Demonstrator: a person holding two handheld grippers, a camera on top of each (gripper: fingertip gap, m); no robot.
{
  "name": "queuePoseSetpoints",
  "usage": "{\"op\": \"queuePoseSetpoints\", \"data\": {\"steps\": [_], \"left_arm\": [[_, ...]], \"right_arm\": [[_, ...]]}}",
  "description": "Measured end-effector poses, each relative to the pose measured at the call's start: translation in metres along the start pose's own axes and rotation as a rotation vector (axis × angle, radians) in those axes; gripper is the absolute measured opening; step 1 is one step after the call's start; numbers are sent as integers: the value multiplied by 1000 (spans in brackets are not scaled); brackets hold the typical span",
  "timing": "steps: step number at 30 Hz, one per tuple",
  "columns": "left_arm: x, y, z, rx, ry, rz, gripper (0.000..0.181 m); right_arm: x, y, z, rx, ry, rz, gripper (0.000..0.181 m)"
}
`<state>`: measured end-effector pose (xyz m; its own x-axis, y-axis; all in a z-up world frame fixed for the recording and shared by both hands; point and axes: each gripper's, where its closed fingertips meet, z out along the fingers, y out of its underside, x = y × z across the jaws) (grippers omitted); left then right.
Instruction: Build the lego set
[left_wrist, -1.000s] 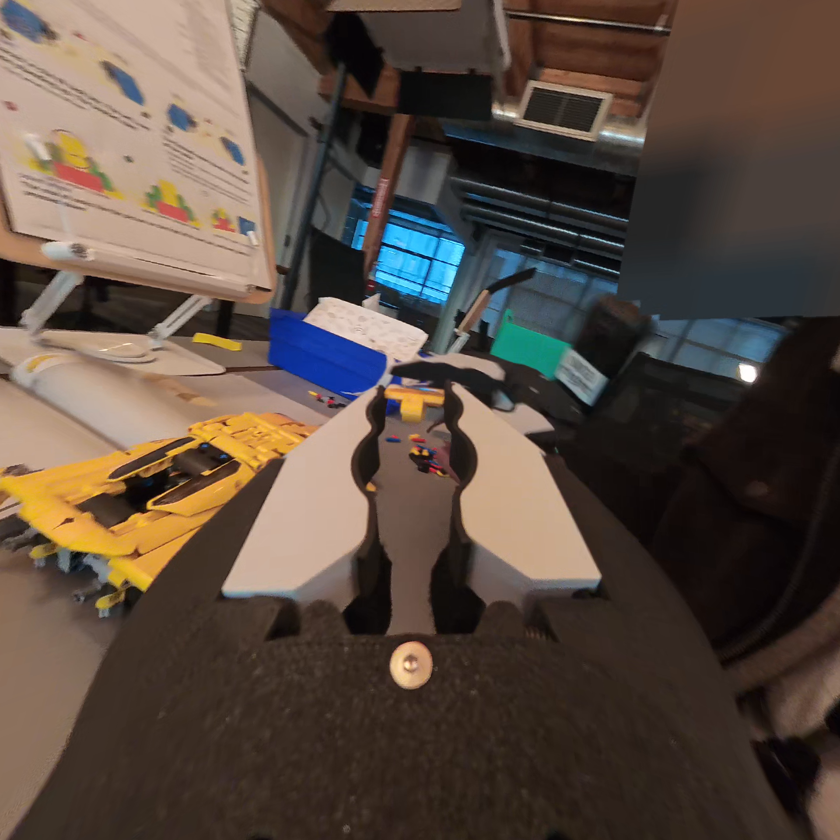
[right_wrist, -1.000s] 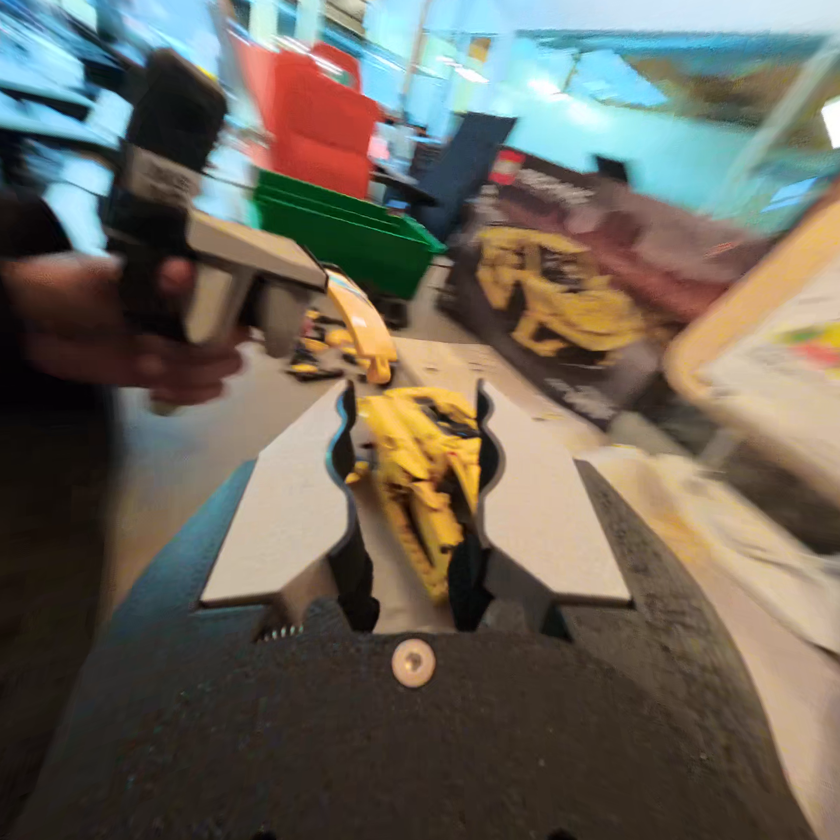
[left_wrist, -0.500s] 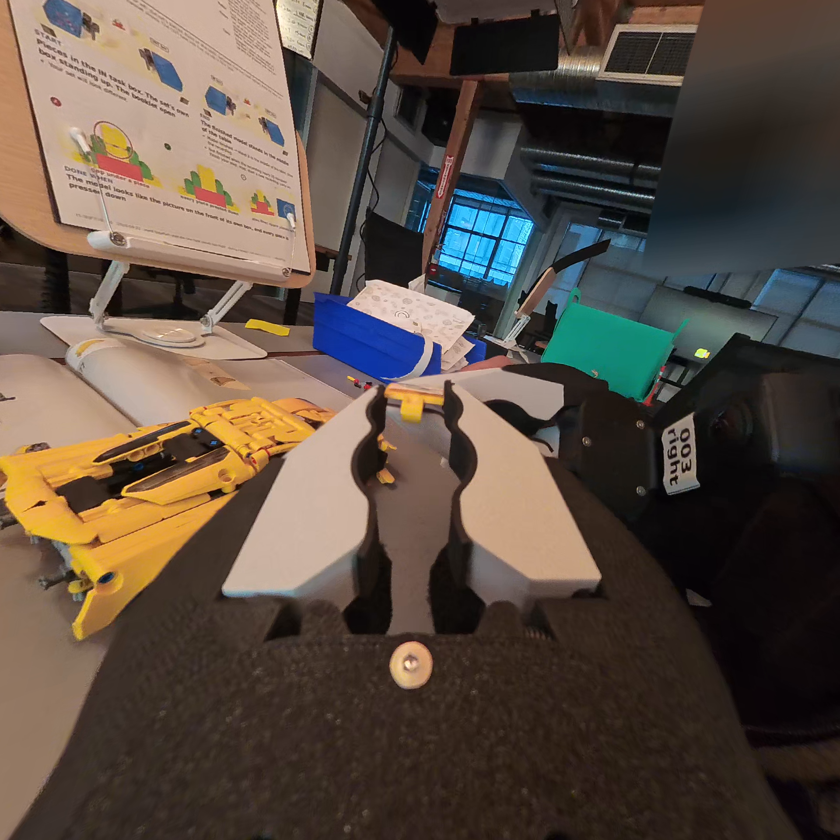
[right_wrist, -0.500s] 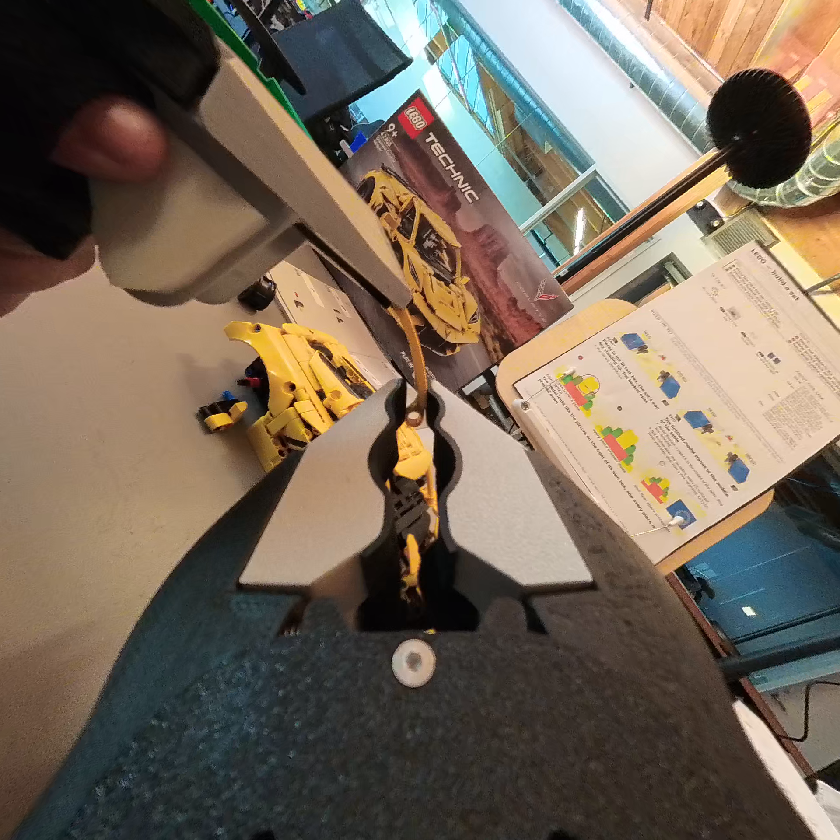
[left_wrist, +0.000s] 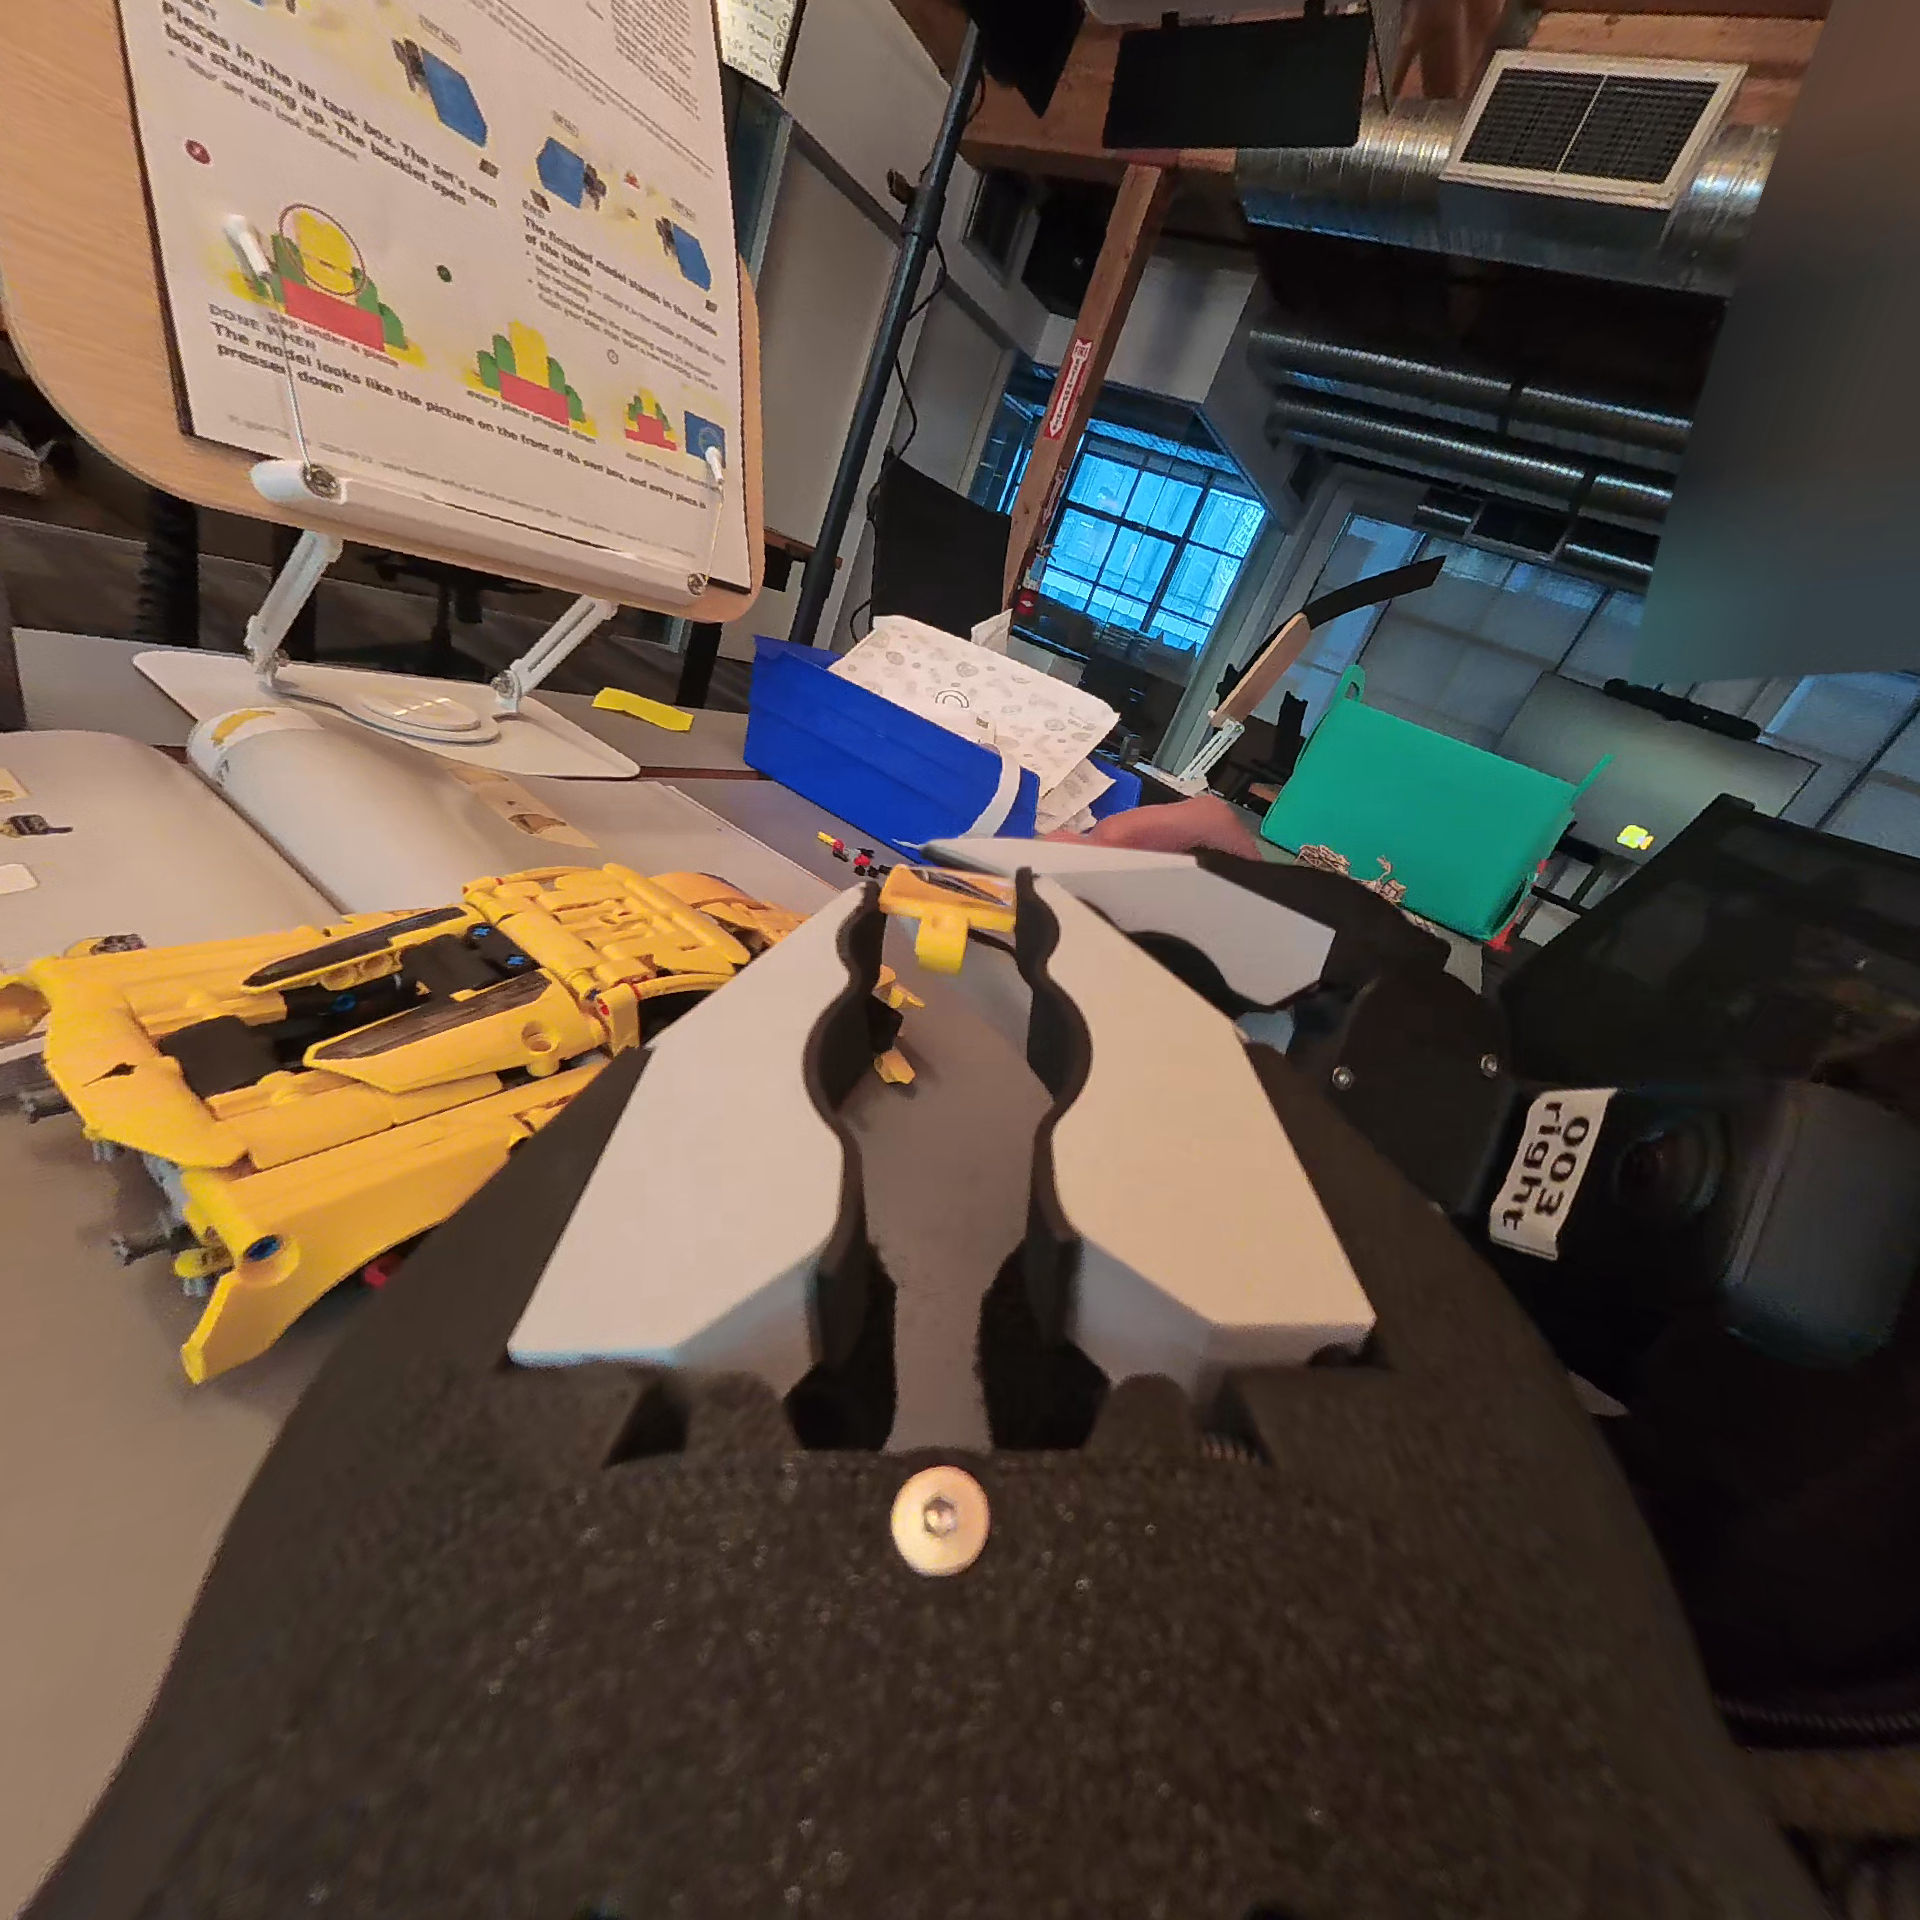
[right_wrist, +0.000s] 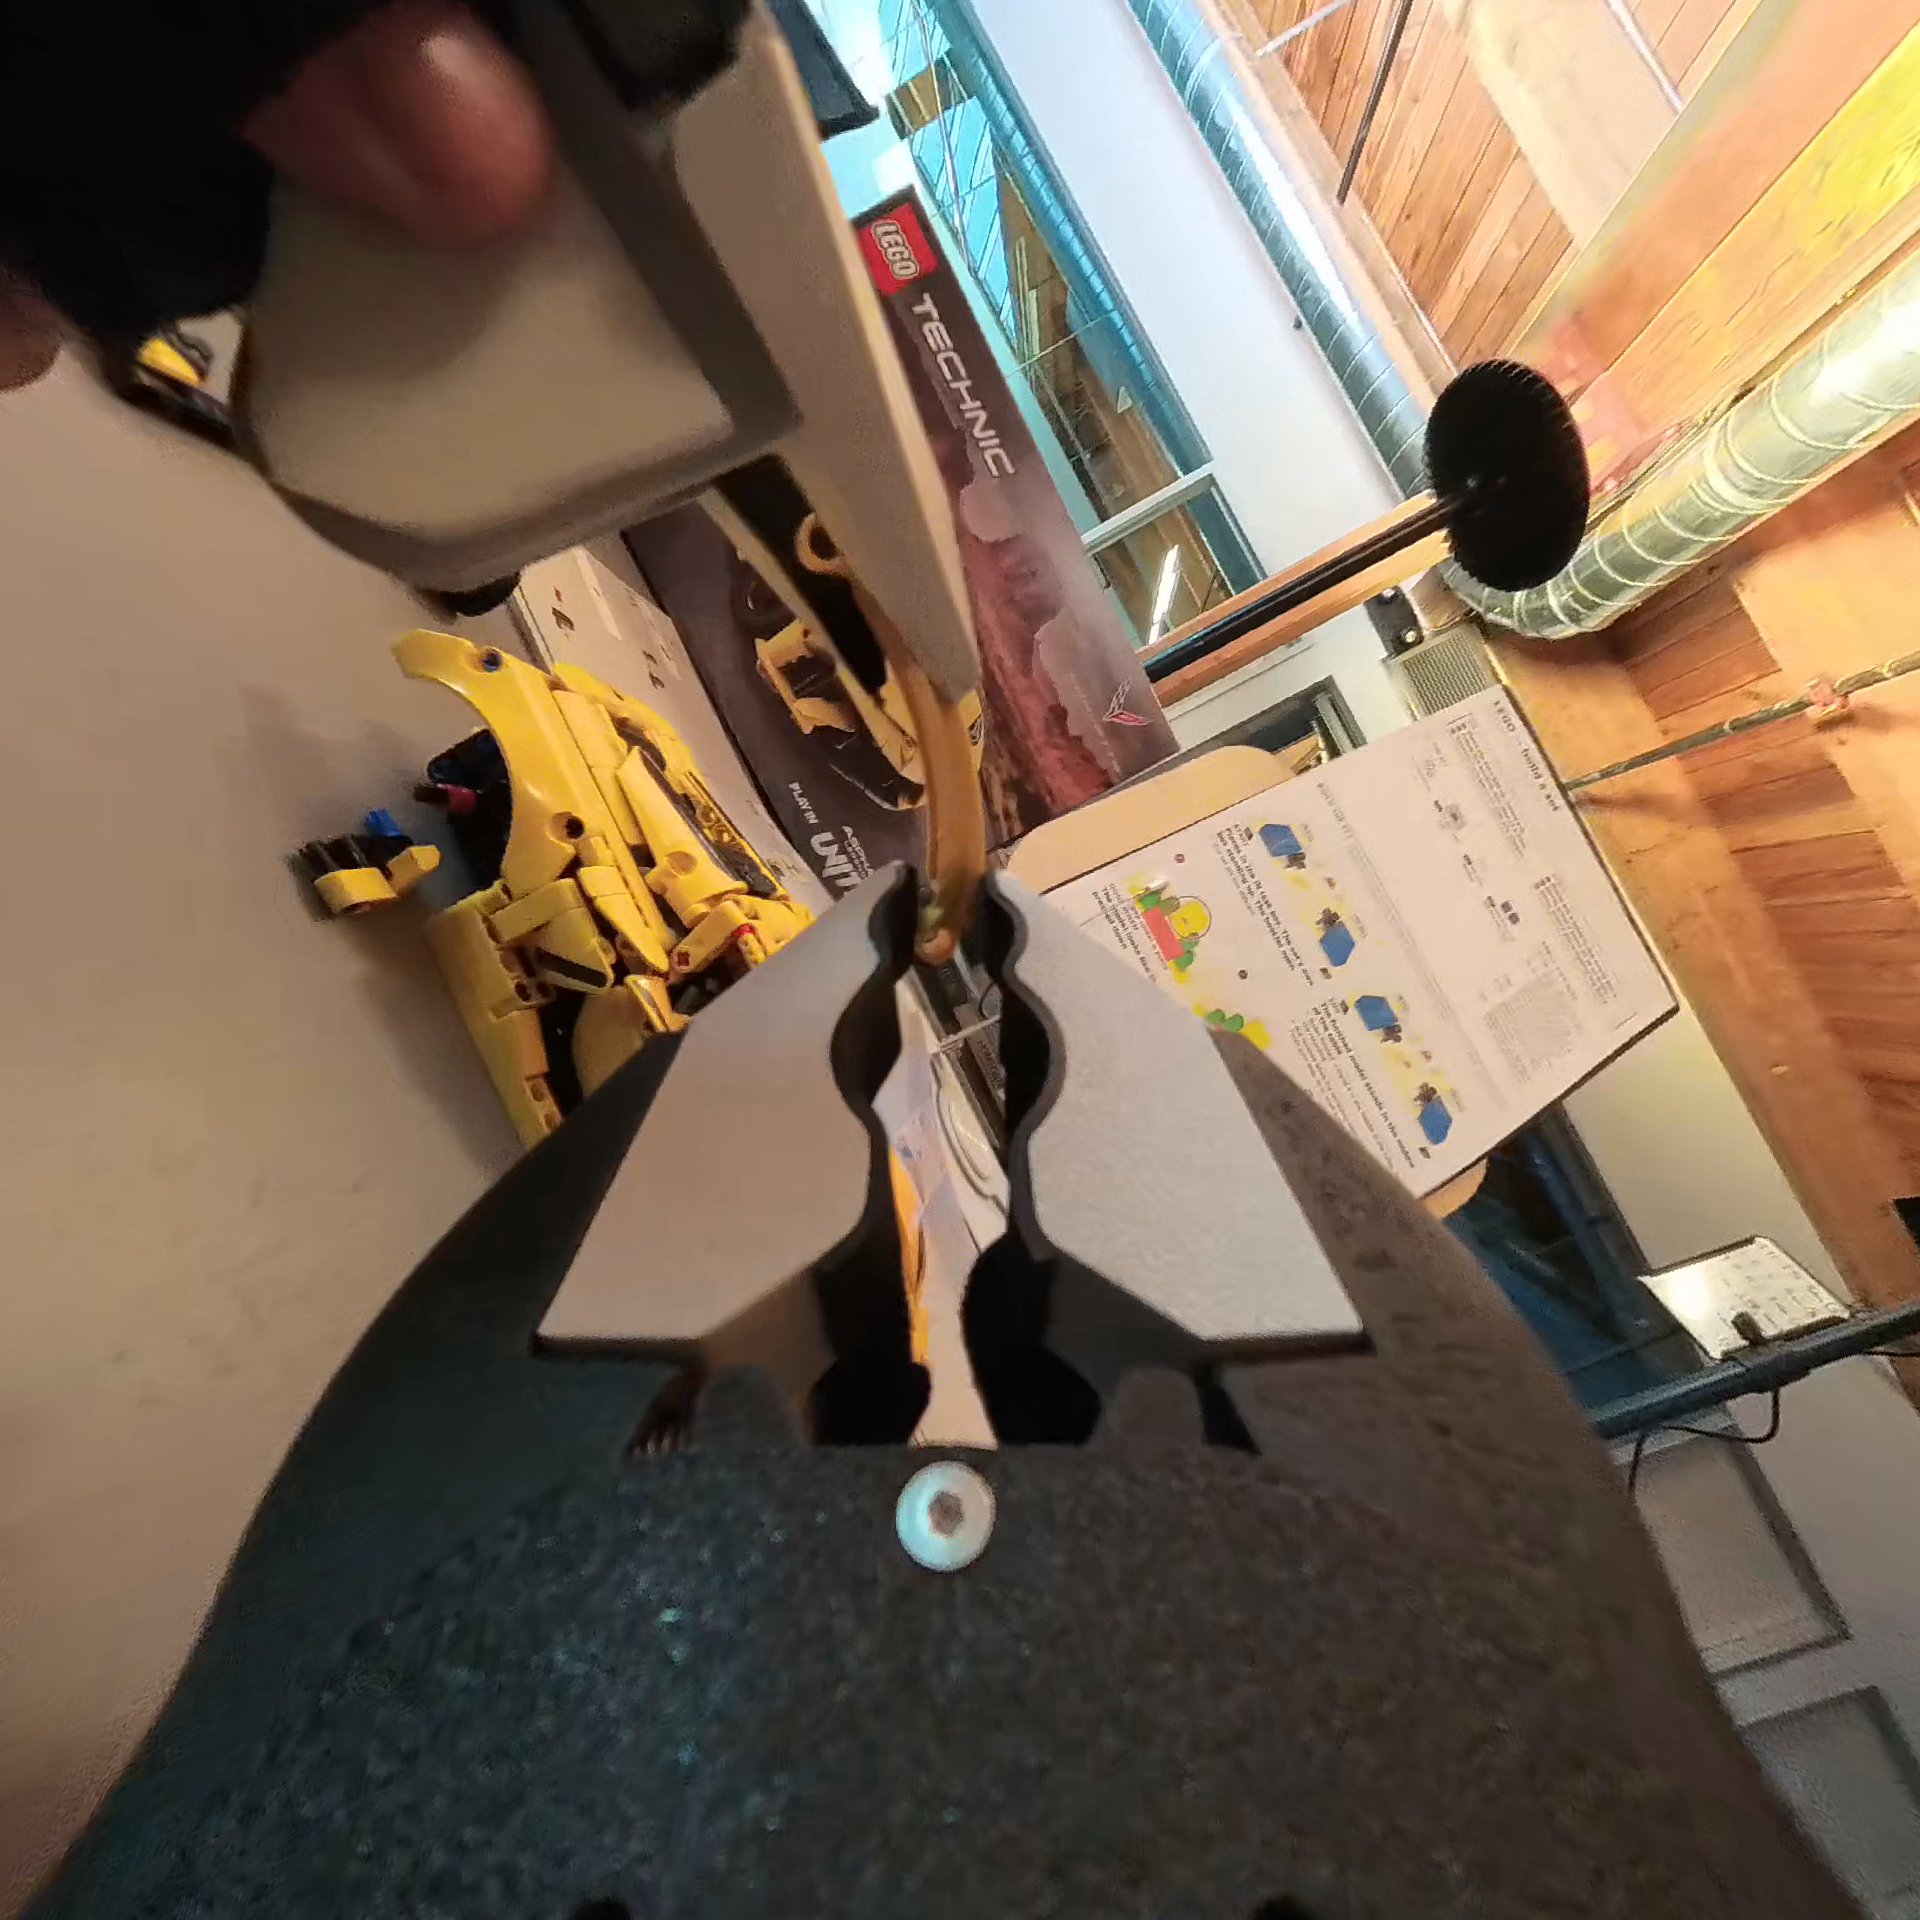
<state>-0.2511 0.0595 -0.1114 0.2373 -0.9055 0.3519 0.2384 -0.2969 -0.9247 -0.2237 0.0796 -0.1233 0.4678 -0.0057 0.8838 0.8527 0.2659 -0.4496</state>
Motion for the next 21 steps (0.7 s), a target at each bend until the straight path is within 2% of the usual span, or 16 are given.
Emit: {"op": "queuePoseSetpoints", "data": {"steps": [7, 18, 21], "left_arm": [[1, 5, 2, -29, 9, -6, 25], [-5, 8, 2, -47, -36, 24, 24], [-2, 13, 5, -74, -13, 3, 25]], "right_arm": [[7, 3, 1, 6, -7, 60, 2], [-4, 4, 0, -13, -7, -58, 7], [-2, 2, -1, 0, 7, -69, 3]]}}
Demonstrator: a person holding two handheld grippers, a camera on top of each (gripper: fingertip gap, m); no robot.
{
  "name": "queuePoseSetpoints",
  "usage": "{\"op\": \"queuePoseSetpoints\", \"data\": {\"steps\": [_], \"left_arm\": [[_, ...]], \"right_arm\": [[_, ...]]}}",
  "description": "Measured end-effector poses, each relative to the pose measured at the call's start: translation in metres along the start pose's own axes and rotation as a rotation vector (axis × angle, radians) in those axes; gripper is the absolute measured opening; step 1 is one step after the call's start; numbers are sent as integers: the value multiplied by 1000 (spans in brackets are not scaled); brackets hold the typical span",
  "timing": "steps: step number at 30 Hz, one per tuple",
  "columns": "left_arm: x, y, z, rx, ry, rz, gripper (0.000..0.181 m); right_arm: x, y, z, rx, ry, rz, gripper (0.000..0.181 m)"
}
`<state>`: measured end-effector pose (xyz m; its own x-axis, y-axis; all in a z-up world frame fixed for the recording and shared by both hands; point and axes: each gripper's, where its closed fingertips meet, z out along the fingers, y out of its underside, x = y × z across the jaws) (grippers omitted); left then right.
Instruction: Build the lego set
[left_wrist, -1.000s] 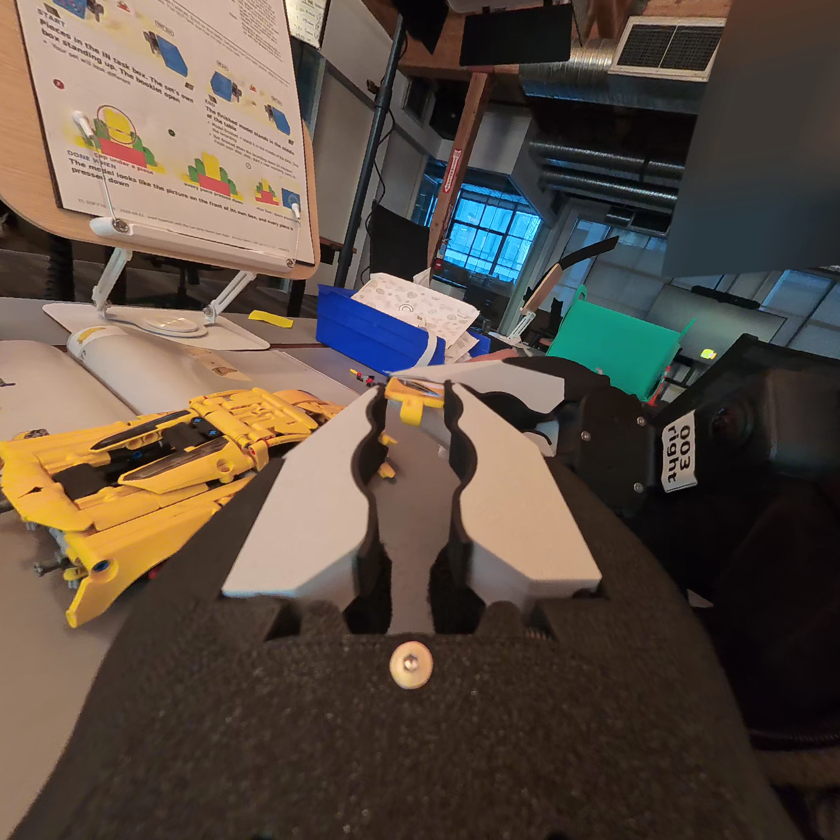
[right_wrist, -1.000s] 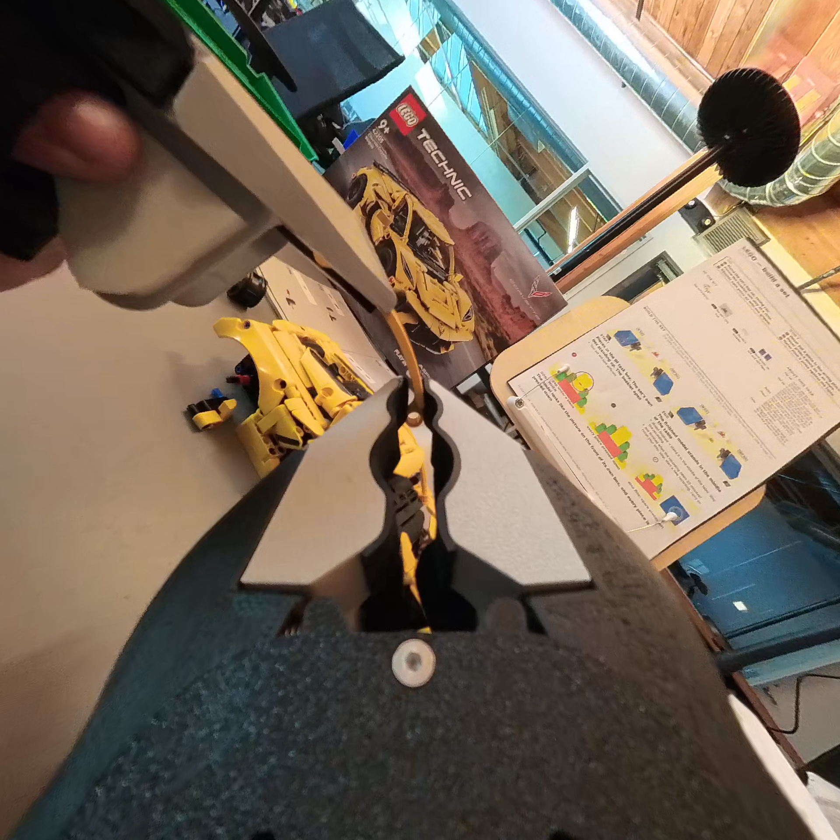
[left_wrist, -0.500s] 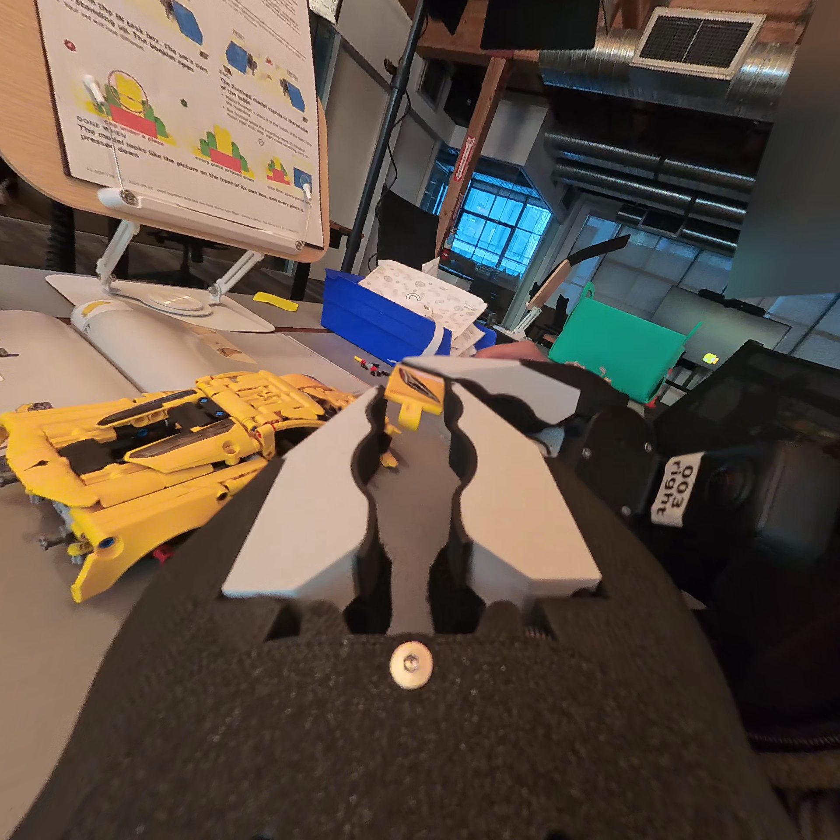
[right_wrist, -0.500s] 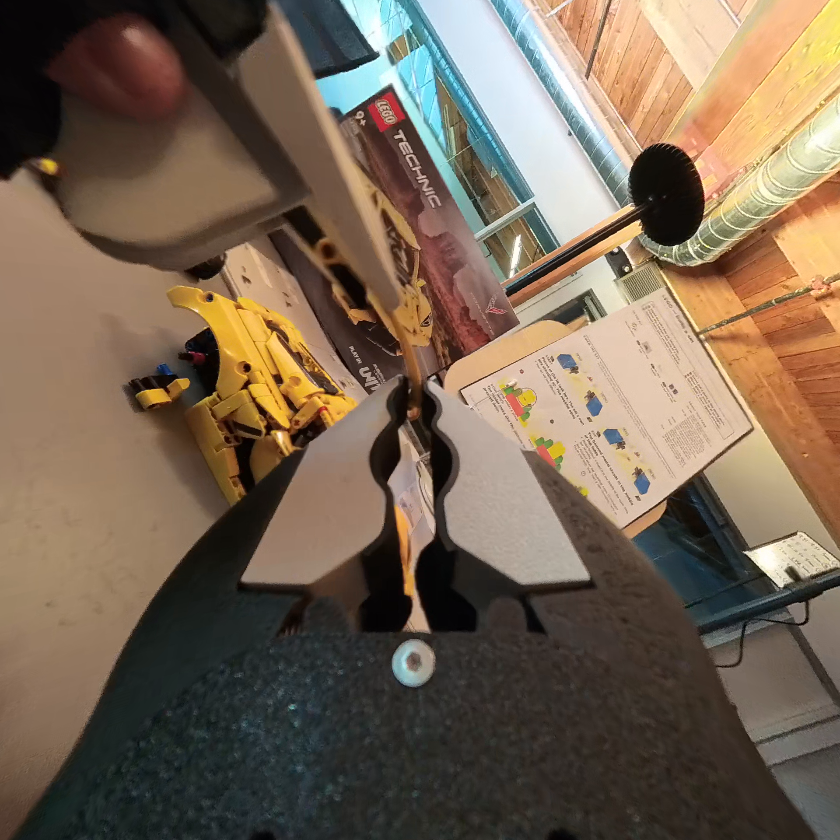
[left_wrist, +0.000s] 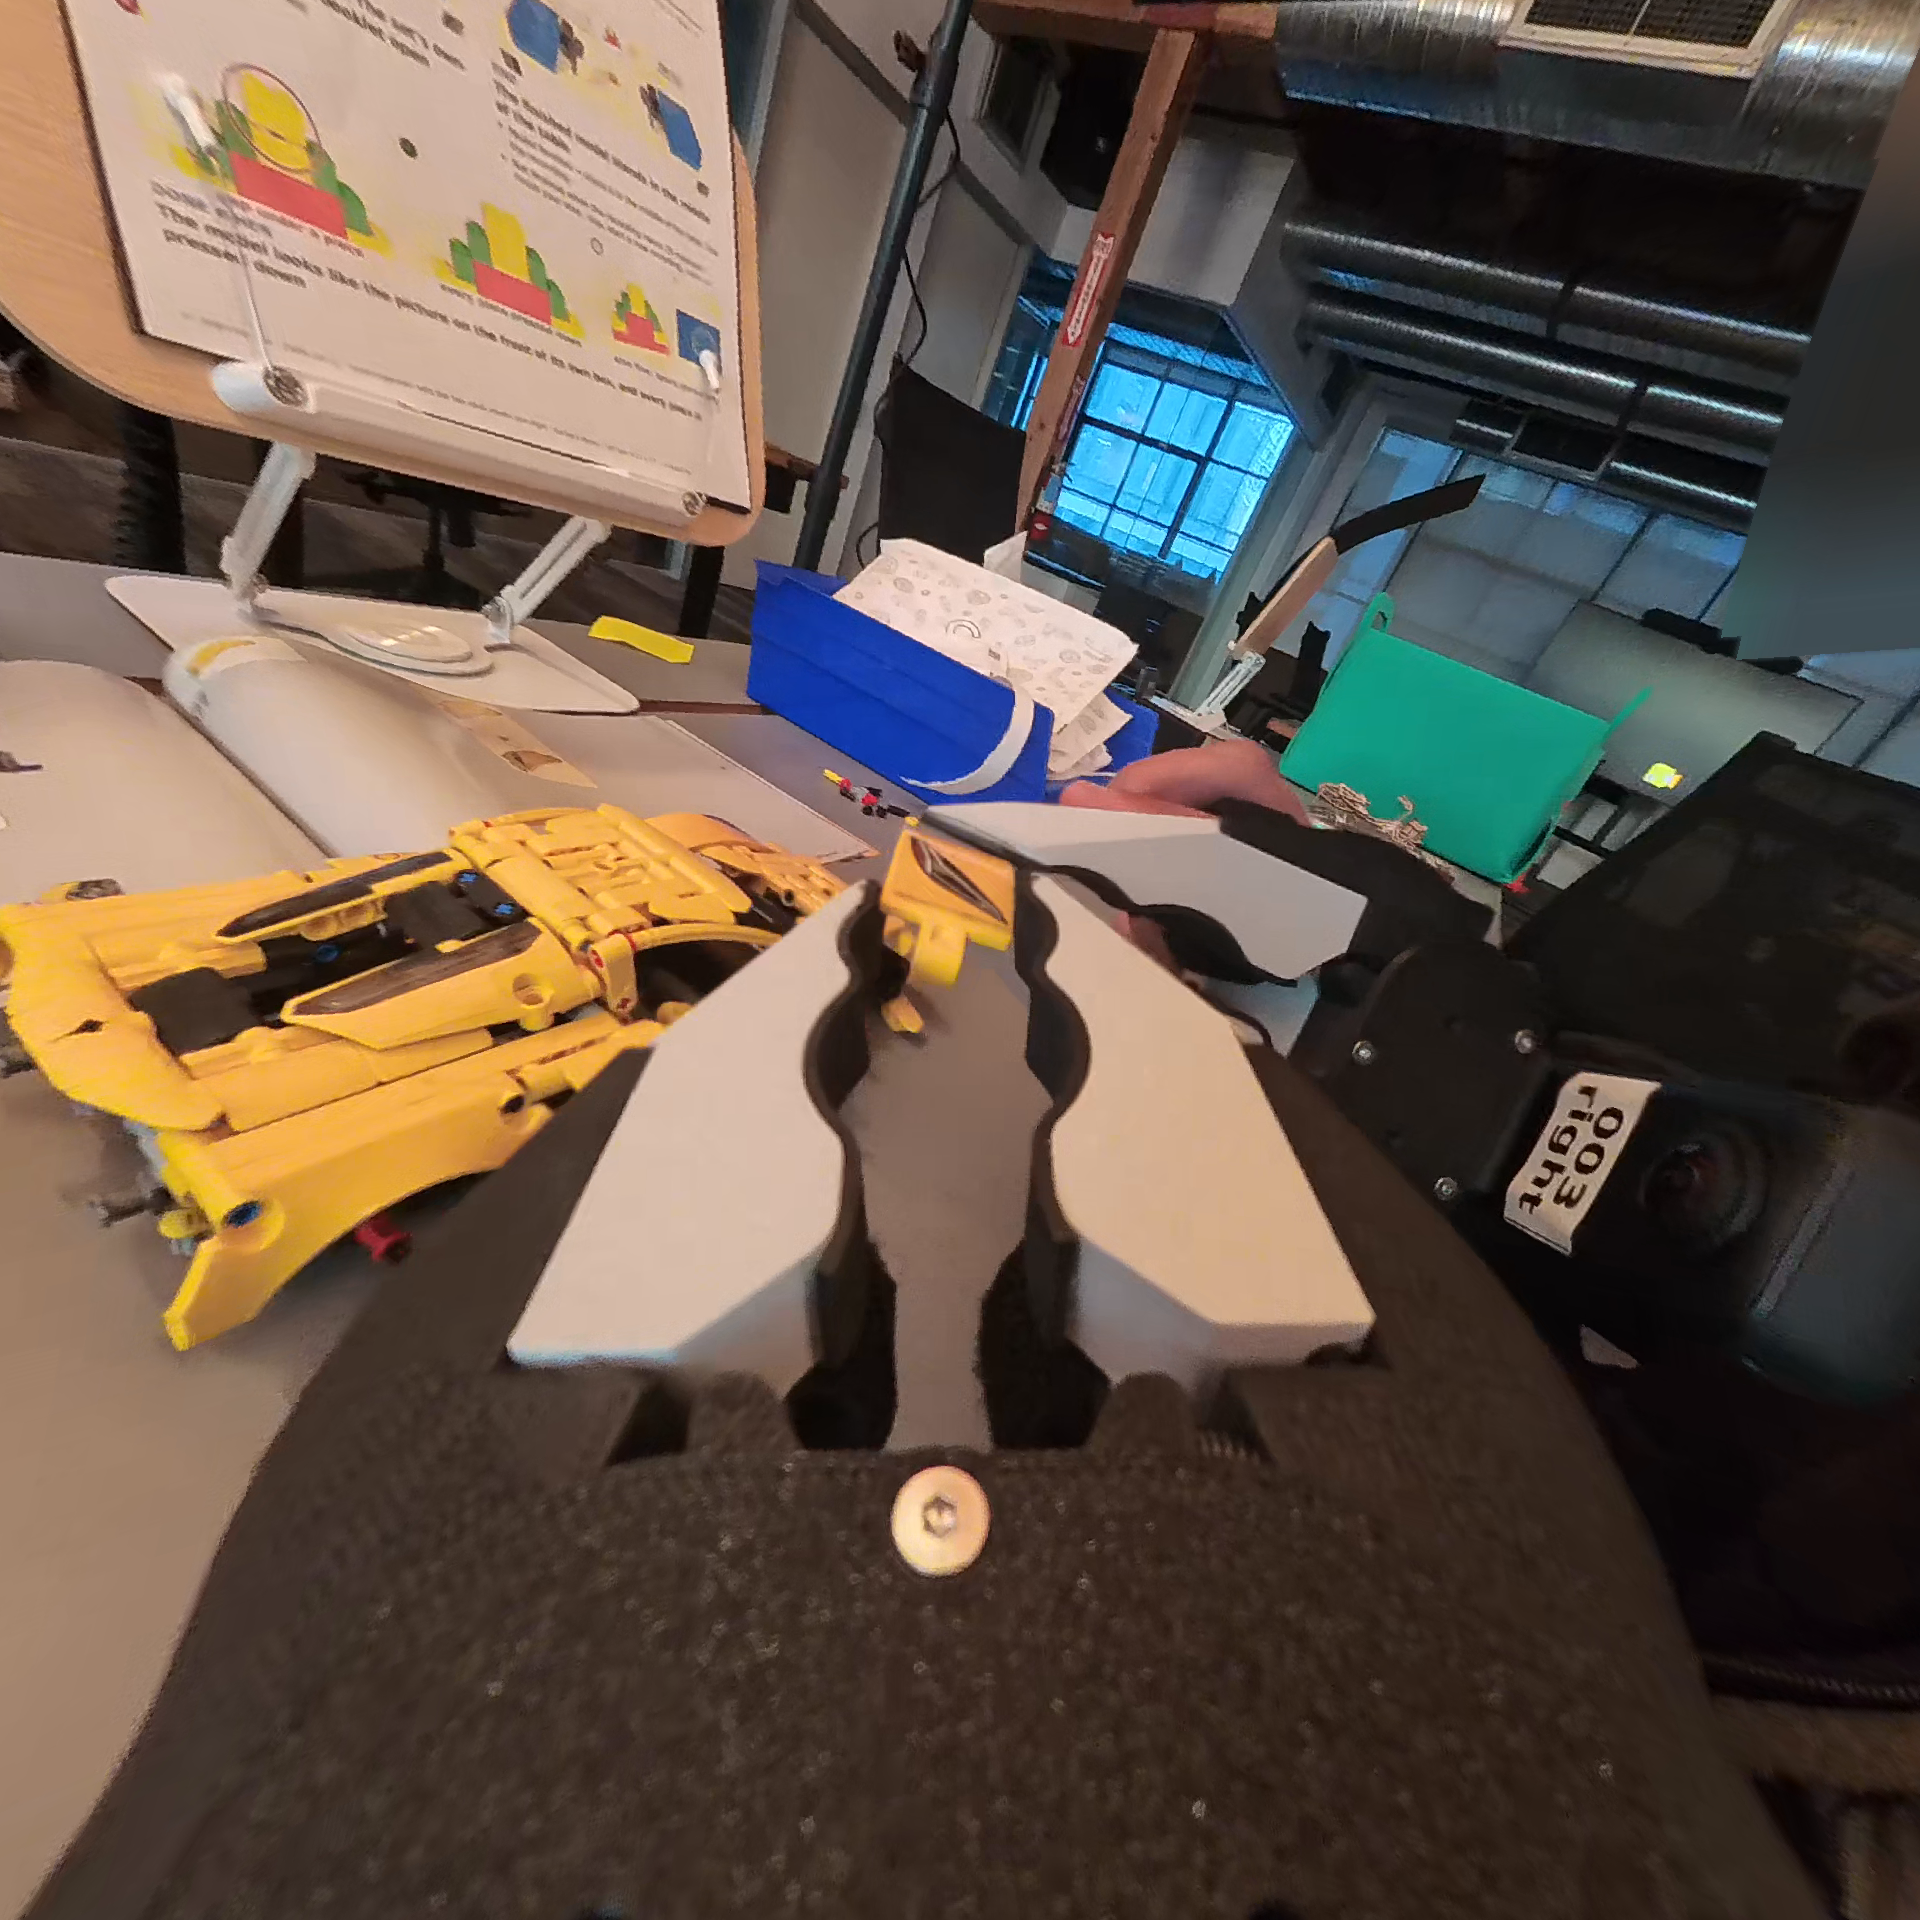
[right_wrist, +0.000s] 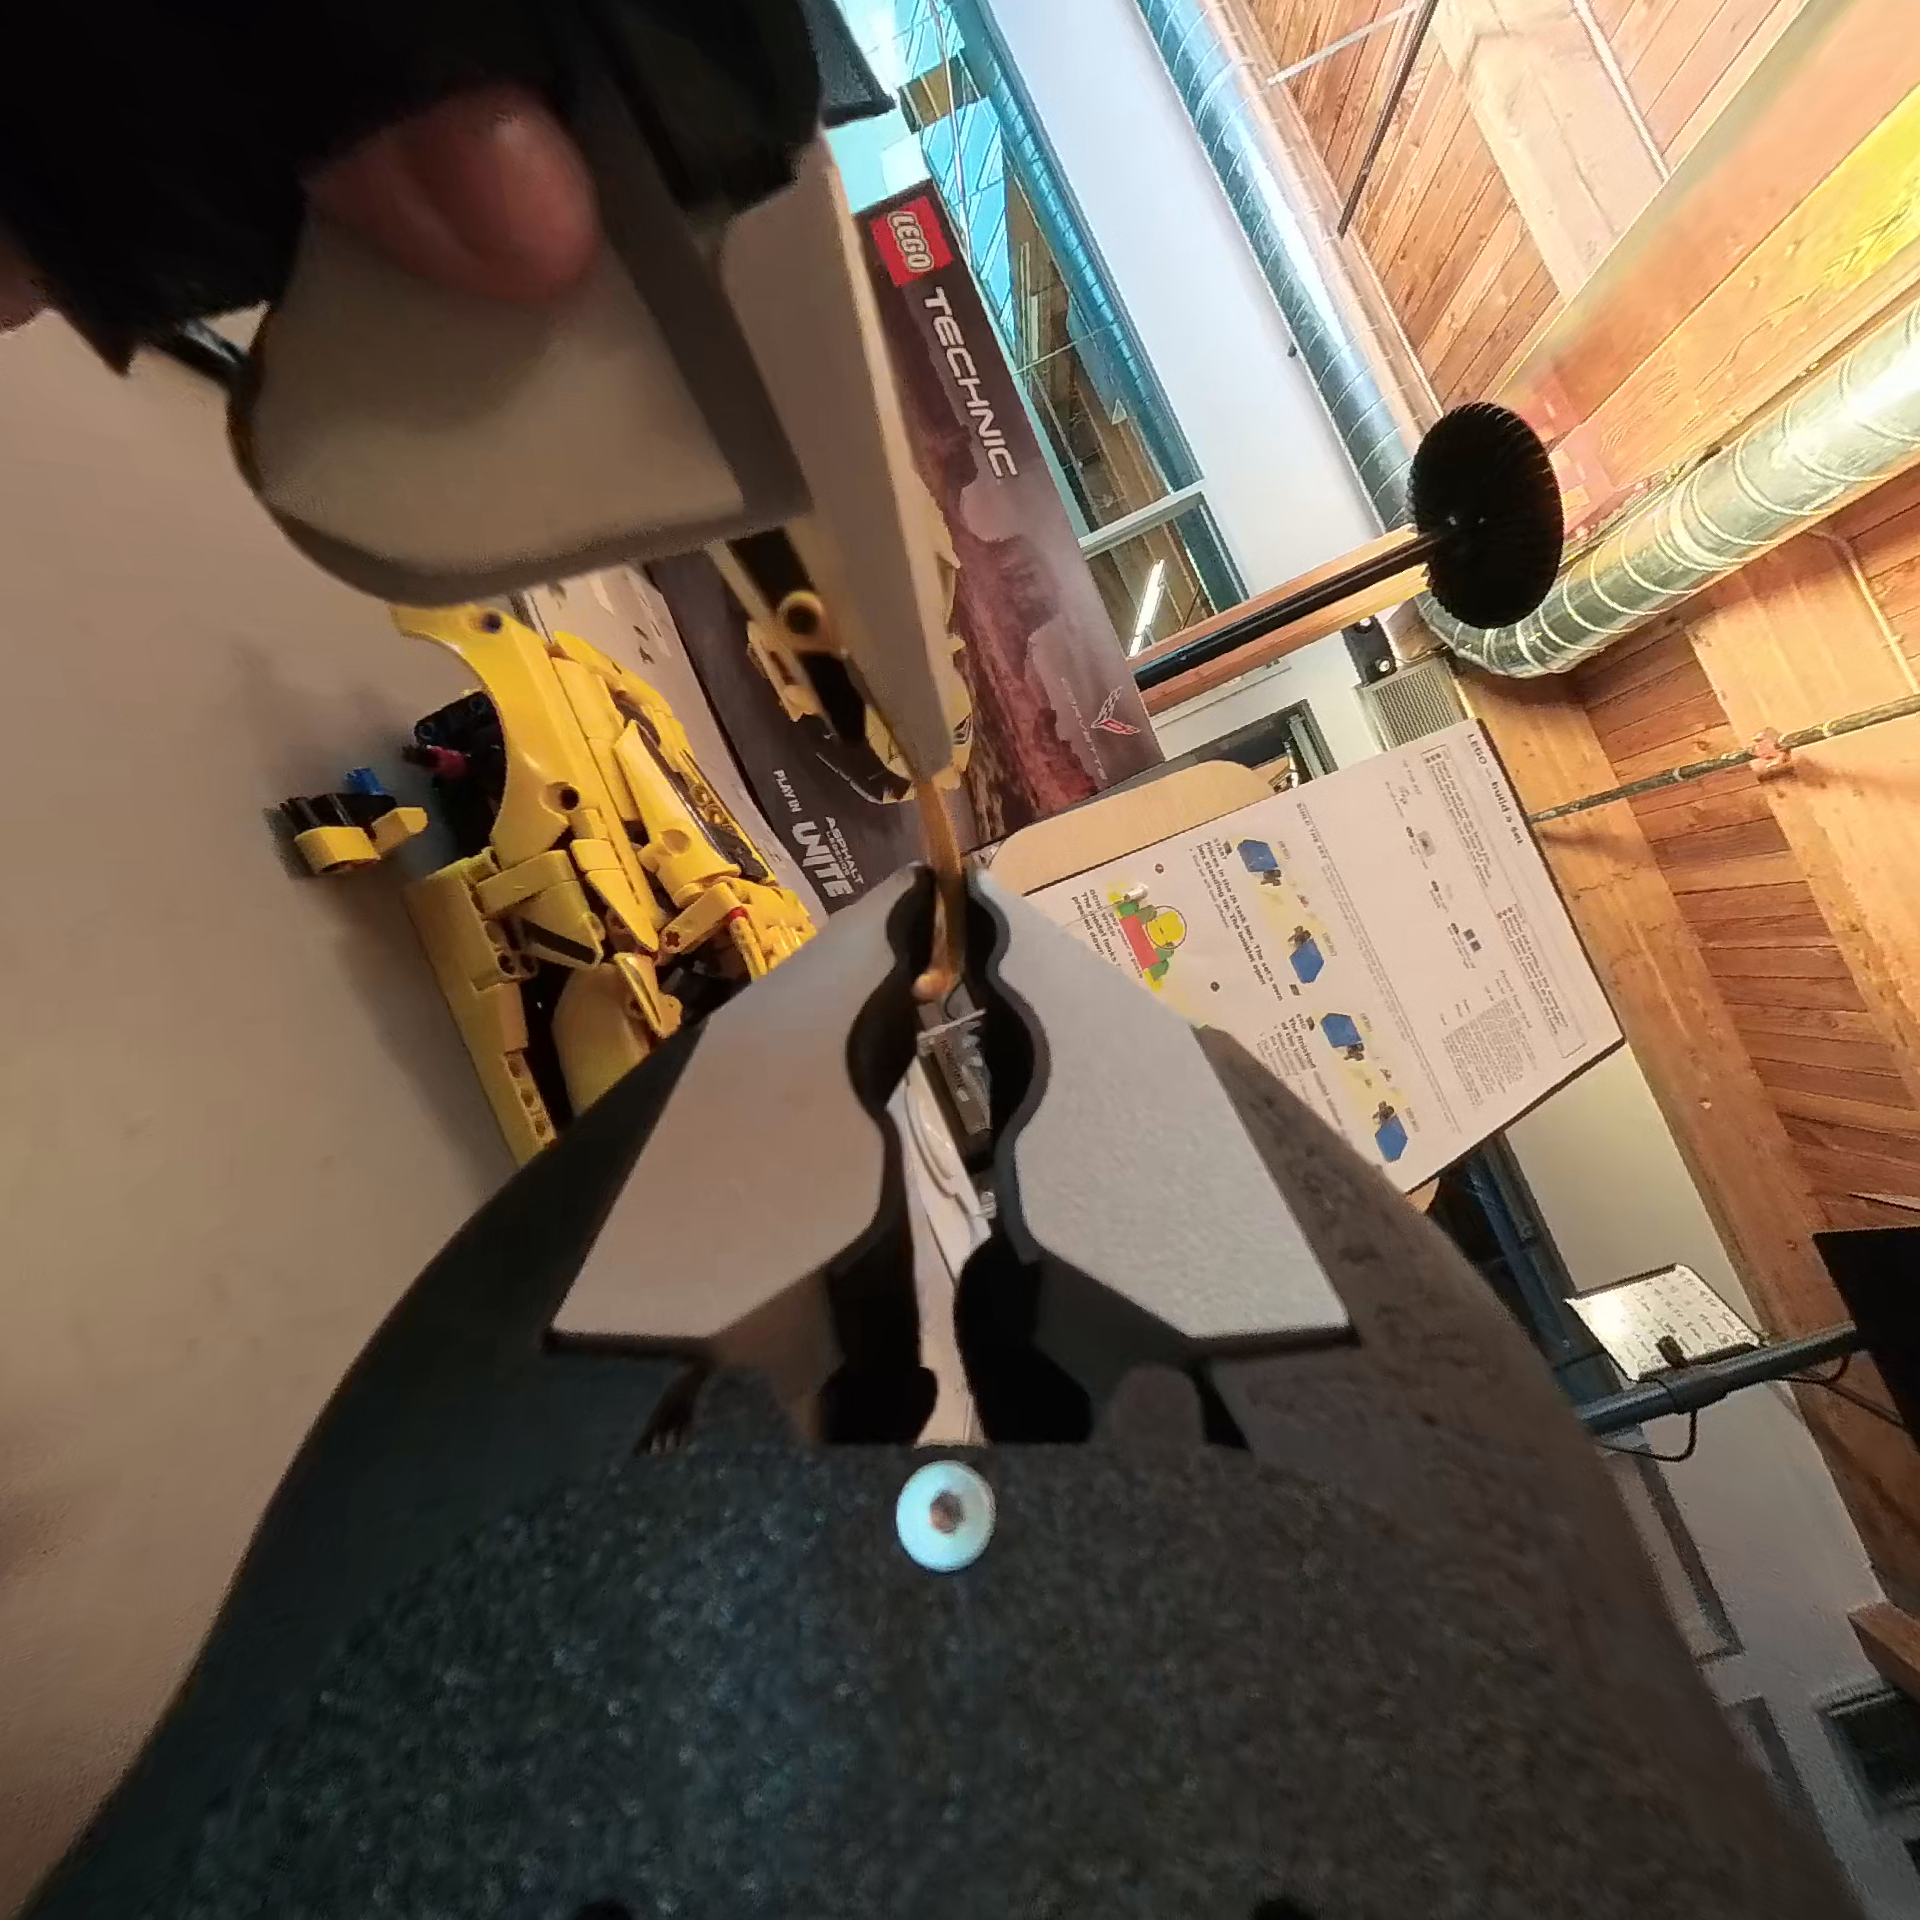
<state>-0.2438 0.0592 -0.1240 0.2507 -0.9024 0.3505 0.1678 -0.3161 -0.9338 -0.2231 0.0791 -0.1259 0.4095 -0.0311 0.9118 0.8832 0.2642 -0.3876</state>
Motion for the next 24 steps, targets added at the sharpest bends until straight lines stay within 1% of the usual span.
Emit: {"op": "queuePoseSetpoints", "data": {"steps": [2, 4, 7, 10, 13, 15, 18, 22, 24], "left_arm": [[1, 1, 1, -7, -3, 13, 24], [0, 2, 2, -14, -10, 36, 25], [3, 1, 1, -9, 41, 54, 25], [3, -9, -7, 22, 62, 92, 25], [6, -10, -7, 18, 77, 136, 21], [7, -4, -6, -14, 69, 188, 16], [7, -5, -6, -13, 52, 221, 8], [6, -4, -7, -24, 60, 210, 7], [3, -2, -8, -48, 39, 200, 7]], "right_arm": [[-1, 1, 0, -1, -9, -3, 2], [-3, 3, 0, -4, -41, 37, 1], [-1, 8, 1, -13, -70, 130, 1], [2, 14, 2, -27, -80, 181, 1], [0, 14, 2, -24, -96, 194, 0], [0, 11, 1, -12, -99, 214, 0], [-1, 11, 0, -3, -118, 243, 1], [-4, 10, 0, 5, -140, 245, 1], [-5, 11, 0, -3, -142, 255, 1]]}}
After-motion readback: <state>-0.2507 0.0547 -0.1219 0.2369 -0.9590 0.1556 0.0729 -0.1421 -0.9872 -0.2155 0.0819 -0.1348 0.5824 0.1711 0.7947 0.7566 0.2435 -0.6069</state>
